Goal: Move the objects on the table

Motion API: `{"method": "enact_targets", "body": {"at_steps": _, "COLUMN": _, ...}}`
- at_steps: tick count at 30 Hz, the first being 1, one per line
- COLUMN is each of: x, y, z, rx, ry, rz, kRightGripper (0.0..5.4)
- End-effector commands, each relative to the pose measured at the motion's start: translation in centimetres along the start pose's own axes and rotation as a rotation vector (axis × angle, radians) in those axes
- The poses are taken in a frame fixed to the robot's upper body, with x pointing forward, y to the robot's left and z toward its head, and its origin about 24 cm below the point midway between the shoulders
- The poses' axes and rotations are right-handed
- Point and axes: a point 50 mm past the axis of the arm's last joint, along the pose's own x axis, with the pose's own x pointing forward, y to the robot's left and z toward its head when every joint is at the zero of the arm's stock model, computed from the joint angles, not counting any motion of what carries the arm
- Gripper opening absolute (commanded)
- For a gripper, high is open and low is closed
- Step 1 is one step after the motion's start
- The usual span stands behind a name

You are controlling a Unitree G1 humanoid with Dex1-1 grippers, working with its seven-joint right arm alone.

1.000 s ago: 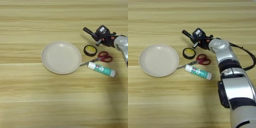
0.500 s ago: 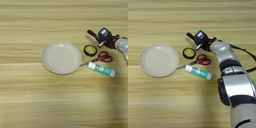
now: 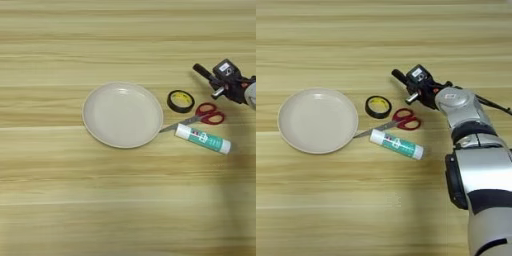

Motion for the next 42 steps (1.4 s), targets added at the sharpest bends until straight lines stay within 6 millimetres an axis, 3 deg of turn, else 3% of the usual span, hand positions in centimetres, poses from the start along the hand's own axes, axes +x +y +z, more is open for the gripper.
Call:
{"method": "enact_targets", "body": {"at_steps": 1, "x": -1.0, "y": -3.4, "z": 2.7, "rx": 0.012, "ry": -0.083, "rz": -0.1, "kRightGripper": 0.96}}
{"method": "enact_targets", "body": {"at_steps": 14, "x": -0.7, "y": -1.4, "z": -0.6, "rx": 0.067, "ry": 0.037, "rz": -0.052, "kRightGripper": 0.96}}
{"method": "enact_targets", "body": {"at_steps": 42, "x": -0.8, "y": -1.3, "z": -1.1, "rx": 0.075, "ry": 0.059, "rz": -0.052, "kRightGripper": 0.94}}
